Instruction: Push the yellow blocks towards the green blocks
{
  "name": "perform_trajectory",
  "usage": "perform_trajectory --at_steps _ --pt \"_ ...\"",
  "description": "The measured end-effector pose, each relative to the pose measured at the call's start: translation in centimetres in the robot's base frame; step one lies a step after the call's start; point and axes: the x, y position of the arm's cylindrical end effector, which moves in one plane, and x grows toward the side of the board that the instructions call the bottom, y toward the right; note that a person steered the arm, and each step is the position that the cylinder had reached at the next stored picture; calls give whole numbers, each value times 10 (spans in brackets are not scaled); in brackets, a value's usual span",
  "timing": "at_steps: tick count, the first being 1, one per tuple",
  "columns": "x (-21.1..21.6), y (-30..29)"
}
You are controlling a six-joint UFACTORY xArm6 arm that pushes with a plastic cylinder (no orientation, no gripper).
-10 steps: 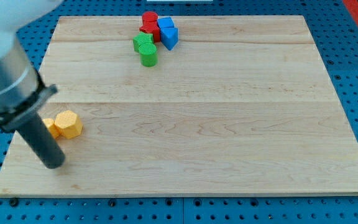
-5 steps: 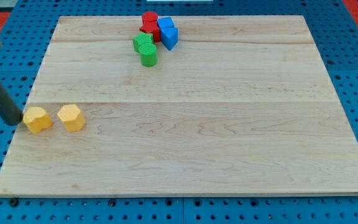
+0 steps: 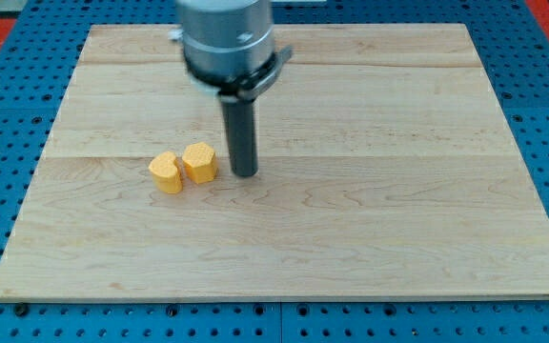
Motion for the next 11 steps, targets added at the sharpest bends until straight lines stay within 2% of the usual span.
perform_trajectory --at_steps 1,2,3,5,6,7,8,9,10,11 --pt "-30 2" --pt "47 41" --pt "49 -26" --pt "-9 -91" --pt "-63 -77" --pt "-37 -71" --pt "-37 -109" --pt "-92 -89" --pt "-69 -51" --pt "14 -42"
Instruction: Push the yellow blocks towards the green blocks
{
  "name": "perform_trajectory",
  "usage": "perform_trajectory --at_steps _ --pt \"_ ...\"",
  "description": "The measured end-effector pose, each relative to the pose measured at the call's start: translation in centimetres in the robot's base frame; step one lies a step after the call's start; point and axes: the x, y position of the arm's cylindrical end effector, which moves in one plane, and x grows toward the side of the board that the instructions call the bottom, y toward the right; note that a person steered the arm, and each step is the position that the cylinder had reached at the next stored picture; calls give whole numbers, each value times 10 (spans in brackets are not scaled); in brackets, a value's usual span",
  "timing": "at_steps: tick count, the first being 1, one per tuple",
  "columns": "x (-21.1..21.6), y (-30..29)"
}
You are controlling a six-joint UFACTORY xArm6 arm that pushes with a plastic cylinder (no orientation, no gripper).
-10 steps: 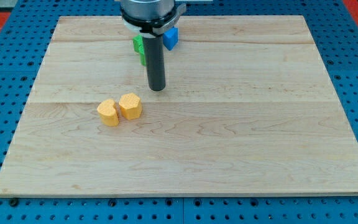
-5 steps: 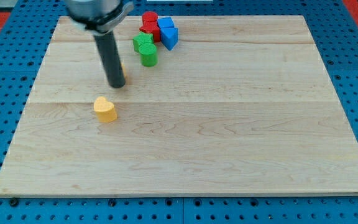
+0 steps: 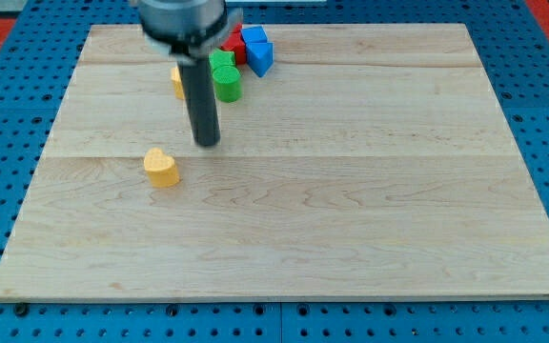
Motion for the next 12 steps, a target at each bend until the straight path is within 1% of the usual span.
perform_trajectory --at_steps 1,2,3,4,6,7,8,9,10,11,12 --pt "31 -9" --pt "7 -83" --pt "49 -76" --pt "54 -143" --pt "-21 -133" --pt "-58 -115" --pt "-34 -111" --pt "-13 -123" --pt "-27 -69" --pt "-43 -28" --pt "-43 -12"
